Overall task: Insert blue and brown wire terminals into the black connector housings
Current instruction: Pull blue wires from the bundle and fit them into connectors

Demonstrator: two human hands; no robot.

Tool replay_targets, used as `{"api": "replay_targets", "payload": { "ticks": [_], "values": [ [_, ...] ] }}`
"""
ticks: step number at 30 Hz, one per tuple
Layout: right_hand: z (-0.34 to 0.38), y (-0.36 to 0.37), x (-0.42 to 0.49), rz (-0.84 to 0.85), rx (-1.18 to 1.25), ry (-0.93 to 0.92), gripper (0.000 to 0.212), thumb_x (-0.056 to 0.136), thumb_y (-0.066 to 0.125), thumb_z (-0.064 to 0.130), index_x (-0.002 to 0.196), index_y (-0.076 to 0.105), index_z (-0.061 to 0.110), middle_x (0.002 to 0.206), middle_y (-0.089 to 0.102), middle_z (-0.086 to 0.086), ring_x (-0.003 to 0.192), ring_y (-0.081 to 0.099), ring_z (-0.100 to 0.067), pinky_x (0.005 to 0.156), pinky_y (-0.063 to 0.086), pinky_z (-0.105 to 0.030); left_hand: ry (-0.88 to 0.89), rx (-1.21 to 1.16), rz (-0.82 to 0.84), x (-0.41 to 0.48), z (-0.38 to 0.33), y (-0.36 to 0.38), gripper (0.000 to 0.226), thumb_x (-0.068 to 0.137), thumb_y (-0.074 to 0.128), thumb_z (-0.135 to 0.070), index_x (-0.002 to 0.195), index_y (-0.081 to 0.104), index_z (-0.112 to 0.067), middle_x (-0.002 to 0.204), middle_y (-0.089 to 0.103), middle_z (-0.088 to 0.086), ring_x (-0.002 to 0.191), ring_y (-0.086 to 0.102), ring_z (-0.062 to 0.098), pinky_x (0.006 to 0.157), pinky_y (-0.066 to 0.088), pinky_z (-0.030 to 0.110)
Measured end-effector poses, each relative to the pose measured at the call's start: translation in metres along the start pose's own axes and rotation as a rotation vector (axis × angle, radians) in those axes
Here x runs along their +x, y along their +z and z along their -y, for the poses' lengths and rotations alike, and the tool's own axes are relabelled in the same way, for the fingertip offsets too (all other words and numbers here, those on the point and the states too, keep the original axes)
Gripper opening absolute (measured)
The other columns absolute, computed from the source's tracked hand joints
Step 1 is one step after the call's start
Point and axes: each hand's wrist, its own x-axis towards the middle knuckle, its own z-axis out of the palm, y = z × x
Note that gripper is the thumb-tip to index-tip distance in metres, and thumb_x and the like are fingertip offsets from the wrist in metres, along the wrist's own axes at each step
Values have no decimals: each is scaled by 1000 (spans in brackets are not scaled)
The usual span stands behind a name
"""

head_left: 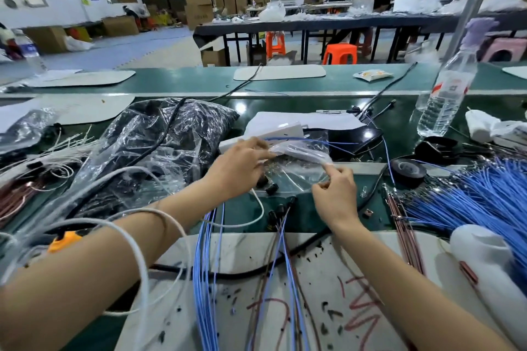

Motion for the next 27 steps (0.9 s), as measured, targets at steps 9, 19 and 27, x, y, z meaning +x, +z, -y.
{"api": "replay_targets", "payload": {
  "ticks": [9,19,27],
  "values": [
    [25,-12,-35,-103,-106,-268,14,85,65,4,95,68,13,142,35,-9,128,35,-26,110,28,-34,-273,-295,582,-98,-6,-68,21,92,51,-5,77,65,-11,66,69,1,47,63,14,45,46,18],
    [37,42,-6,291,-330,-236,34,92,57,13,125,60,5,124,62,-15,116,56,-30,99,44,-37,-426,-352,-102,-87,-11,-43,15,91,59,-16,86,73,-13,67,66,4,49,53,3,49,41,15],
    [29,52,-5,249,-439,-302,28,89,58,7,117,56,7,116,56,-14,111,50,-32,88,41,-35,-493,-234,-150,-65,-10,-1,22,89,52,-7,97,73,-10,98,71,12,93,64,26,82,47,26]
  ]
}}
